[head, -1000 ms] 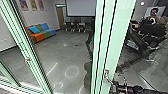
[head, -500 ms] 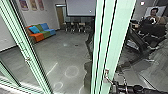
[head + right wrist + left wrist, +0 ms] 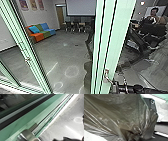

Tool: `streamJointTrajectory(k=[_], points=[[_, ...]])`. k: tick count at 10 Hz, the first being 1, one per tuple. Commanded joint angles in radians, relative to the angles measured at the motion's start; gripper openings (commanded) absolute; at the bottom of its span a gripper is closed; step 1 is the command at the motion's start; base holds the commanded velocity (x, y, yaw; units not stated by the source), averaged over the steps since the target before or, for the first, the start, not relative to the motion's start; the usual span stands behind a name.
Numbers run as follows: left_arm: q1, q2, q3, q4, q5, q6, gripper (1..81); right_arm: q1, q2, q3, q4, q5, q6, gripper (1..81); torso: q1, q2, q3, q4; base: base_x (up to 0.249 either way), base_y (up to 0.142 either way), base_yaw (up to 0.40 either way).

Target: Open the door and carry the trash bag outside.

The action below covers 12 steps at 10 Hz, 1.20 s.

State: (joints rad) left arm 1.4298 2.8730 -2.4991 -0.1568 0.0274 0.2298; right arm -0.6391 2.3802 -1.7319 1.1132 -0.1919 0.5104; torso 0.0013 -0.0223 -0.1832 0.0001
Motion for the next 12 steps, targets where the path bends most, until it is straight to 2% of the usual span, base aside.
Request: streamJointTrajectory(k=[1,12], points=[[-0.036,-0.010,0.011,-0.004,0.074,-0.001,1.0,0.071,-0.095,-0.067,0.022,0.022,0.071,81.1,0.000,0.000,0.000,0.000,0.000,0.000,0.000],[-0.036,-0.007,0.013,0.002,0.075,0.000,1.0,0.097,-0.115,-0.050,0.014,0.020,0.071,81.1,0.000,0.002,-0.001,0.001,0.013,0.000,0.000]])
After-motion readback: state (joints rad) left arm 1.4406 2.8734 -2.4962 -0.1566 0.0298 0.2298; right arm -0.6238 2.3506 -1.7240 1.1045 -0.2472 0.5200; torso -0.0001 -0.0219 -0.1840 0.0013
